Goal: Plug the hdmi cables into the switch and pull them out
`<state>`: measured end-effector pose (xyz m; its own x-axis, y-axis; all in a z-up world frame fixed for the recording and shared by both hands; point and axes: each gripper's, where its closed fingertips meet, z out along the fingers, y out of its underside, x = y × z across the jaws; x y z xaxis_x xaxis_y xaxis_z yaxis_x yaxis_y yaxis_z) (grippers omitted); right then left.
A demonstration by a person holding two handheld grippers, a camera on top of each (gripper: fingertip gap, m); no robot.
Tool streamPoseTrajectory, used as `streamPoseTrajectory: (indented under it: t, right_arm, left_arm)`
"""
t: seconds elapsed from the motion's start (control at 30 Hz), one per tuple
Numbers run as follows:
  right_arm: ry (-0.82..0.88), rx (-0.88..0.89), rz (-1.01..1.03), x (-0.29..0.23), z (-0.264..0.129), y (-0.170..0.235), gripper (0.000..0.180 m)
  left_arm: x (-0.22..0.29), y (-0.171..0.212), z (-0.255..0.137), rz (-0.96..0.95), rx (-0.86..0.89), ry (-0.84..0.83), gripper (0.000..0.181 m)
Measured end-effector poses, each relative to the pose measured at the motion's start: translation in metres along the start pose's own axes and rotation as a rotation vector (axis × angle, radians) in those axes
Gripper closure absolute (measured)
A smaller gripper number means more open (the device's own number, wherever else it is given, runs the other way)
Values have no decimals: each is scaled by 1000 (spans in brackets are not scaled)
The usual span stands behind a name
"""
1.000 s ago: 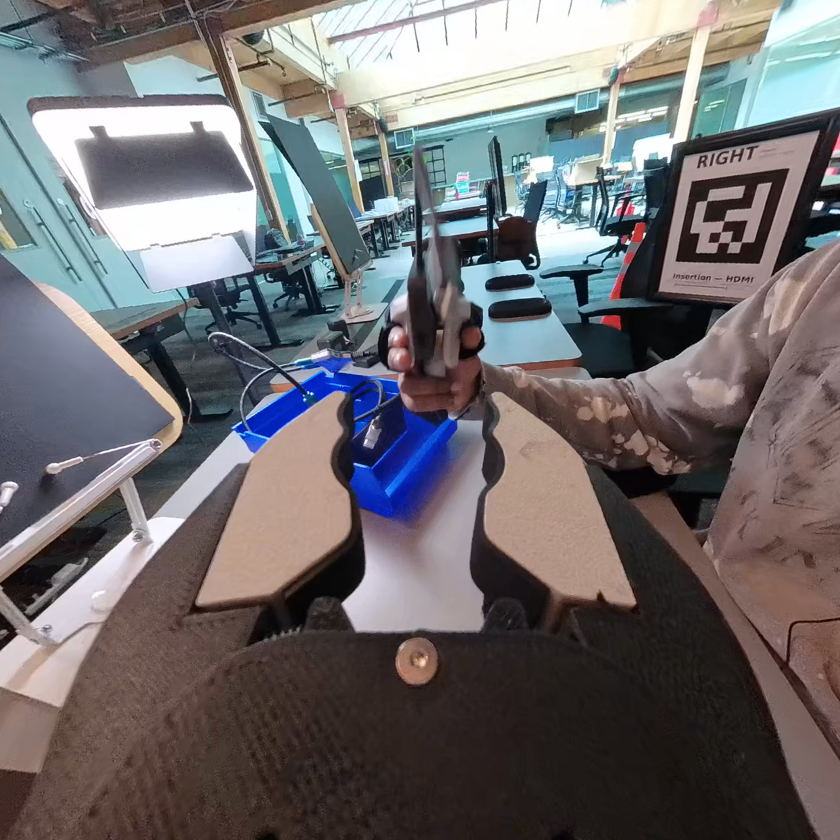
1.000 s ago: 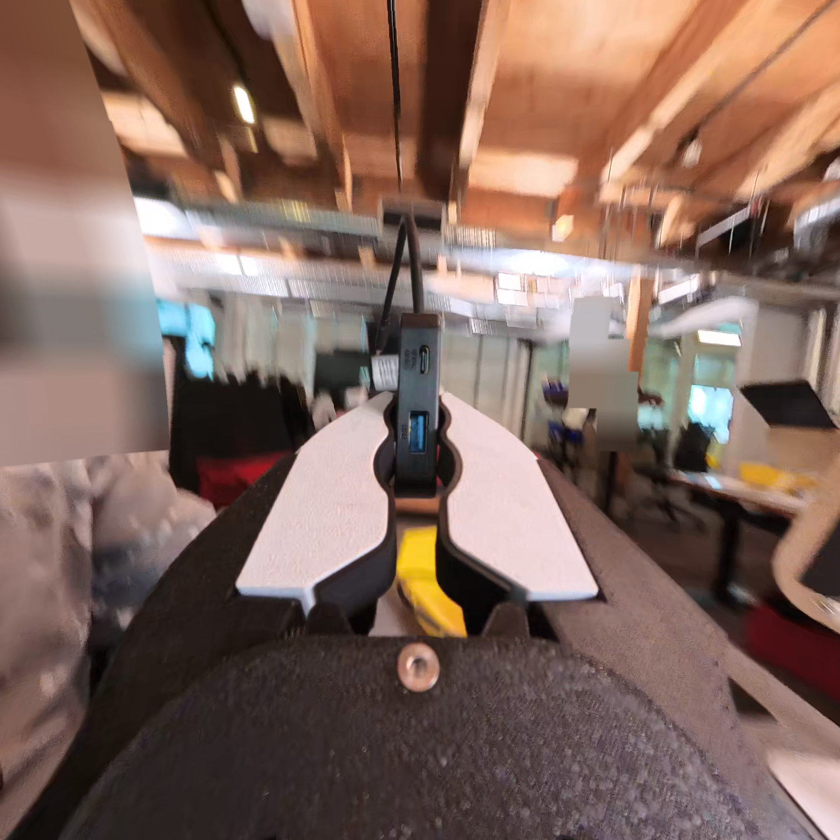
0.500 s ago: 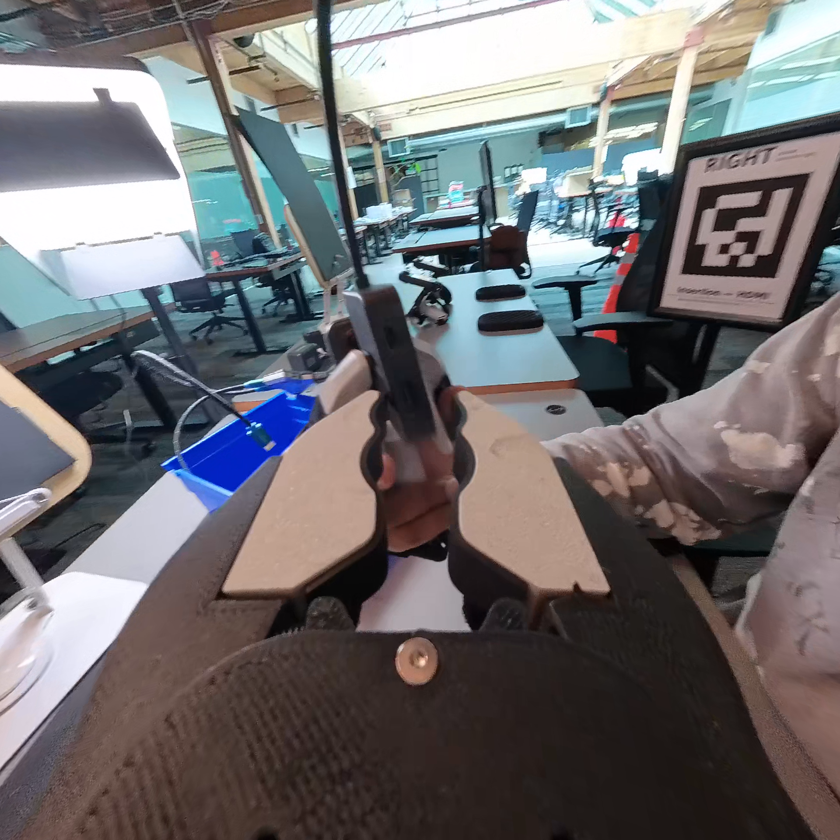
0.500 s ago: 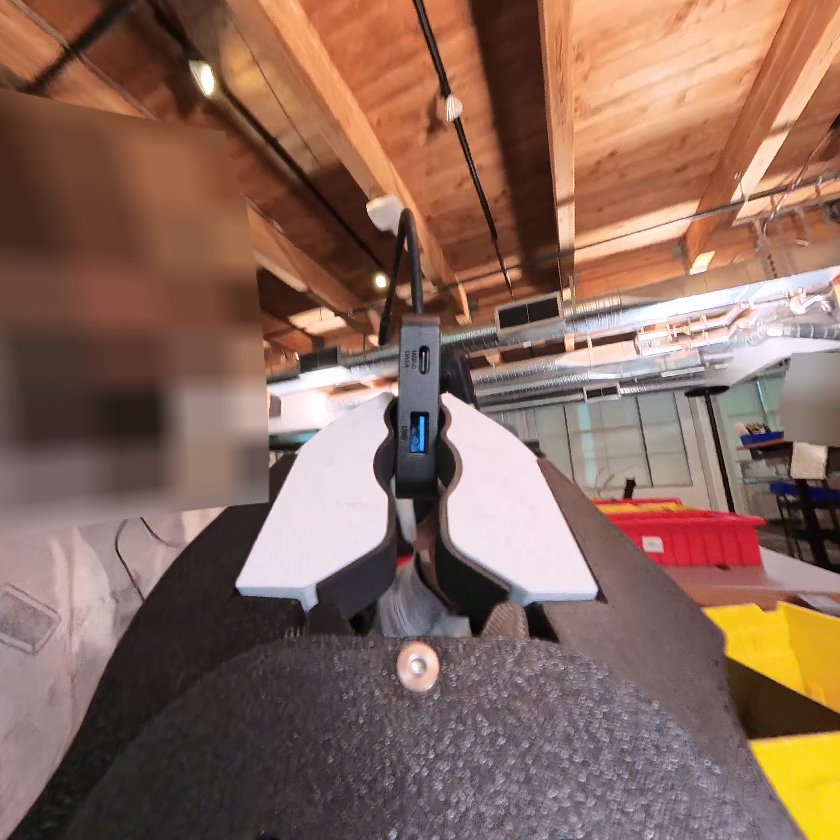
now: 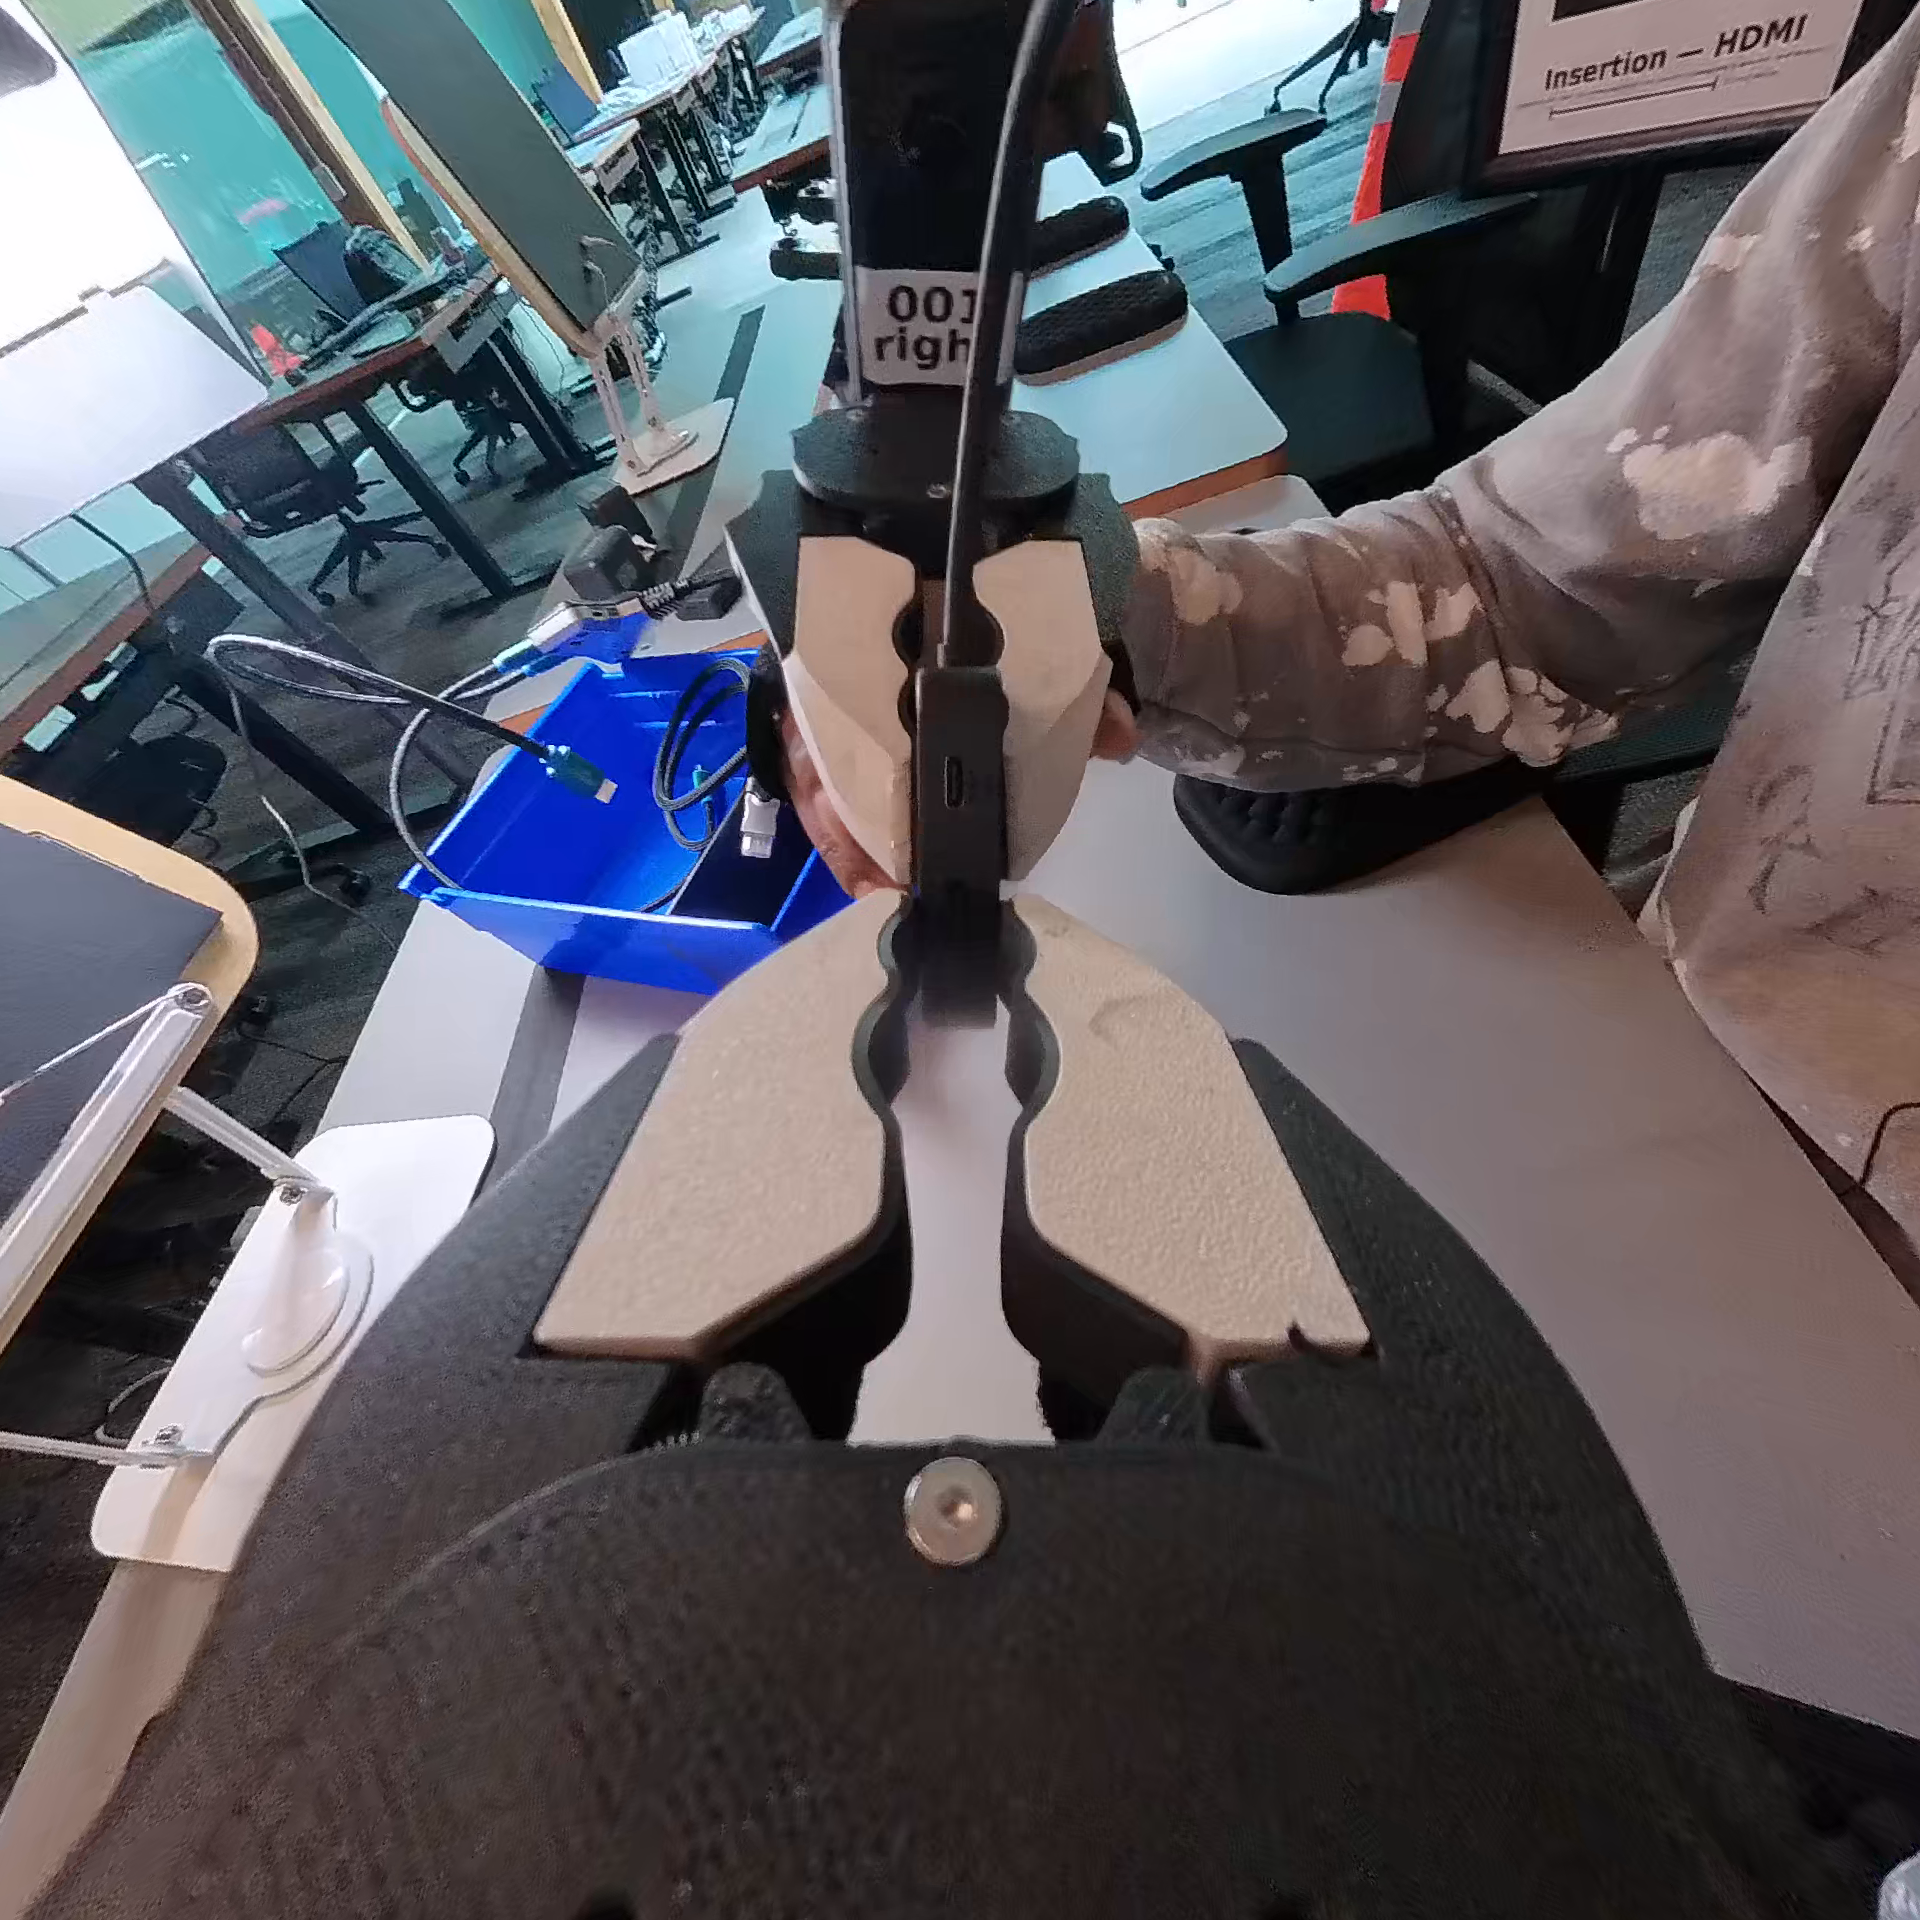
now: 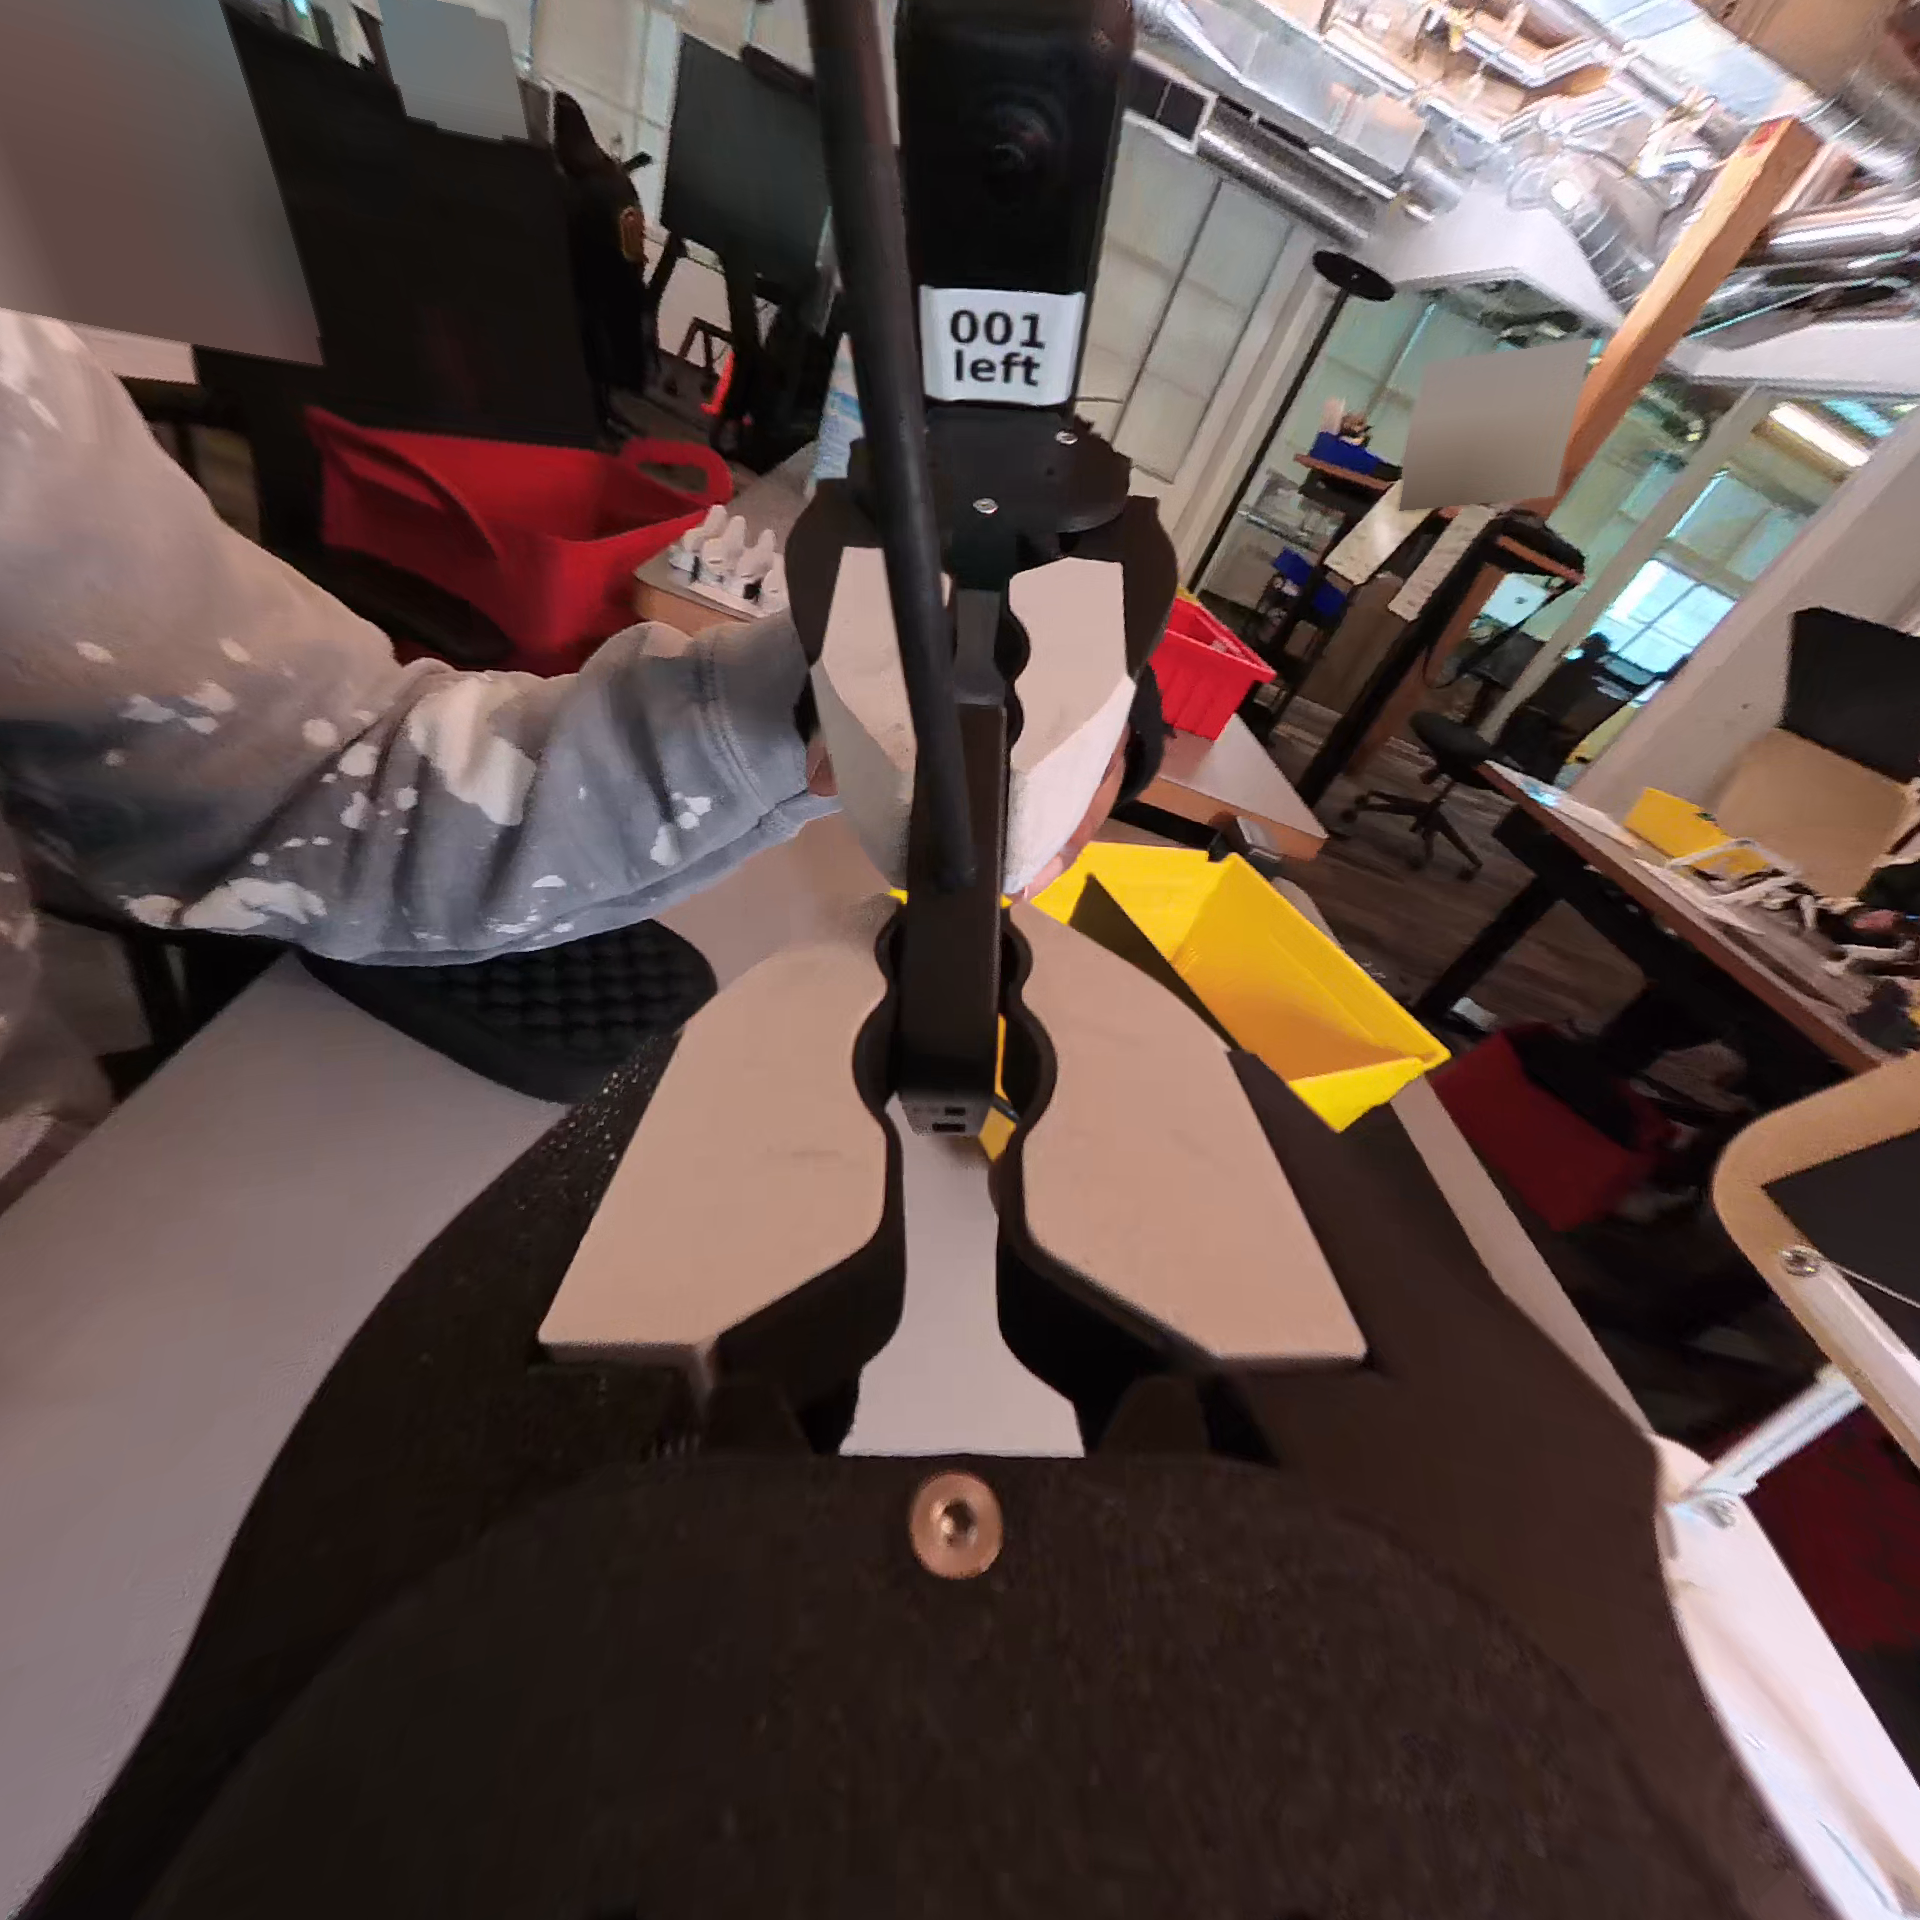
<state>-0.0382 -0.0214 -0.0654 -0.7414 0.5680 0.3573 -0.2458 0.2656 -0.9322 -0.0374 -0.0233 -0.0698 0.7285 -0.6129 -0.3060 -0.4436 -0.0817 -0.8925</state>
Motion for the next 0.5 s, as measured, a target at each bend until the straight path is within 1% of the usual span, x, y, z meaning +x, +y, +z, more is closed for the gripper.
streamPoseTrajectory:
  t: [0.1,0.13,0.17,0.2,0.27,0.33,0.4,0.5]
  right_arm:
    - [27,3,29,6,0,-1,166]
    - [37,10,38,9,-3,-2,166]
    - [52,21,52,13,-7,-4,166]
    - [74,34,70,20,-13,-5,166]
    - [152,58,101,37,-27,-7,166]
    - [227,72,130,53,-41,-6,166]
    - [265,79,150,61,-51,-4,166]
    - [289,88,153,66,-56,-4,166]
  left_arm:
    - [-7,-1,-5,-21,16,-35,166]
    - [-11,0,-11,-40,19,-51,162]
    - [-17,2,-20,-71,24,-73,153]
    - [-25,5,-31,-115,32,-109,149]
    - [-48,17,-56,-219,36,-215,149]
    - [-69,43,-77,-360,-12,-320,149]
    - [-86,89,-90,-524,-156,-413,148]
    - [-86,146,-91,-682,-349,-411,149]
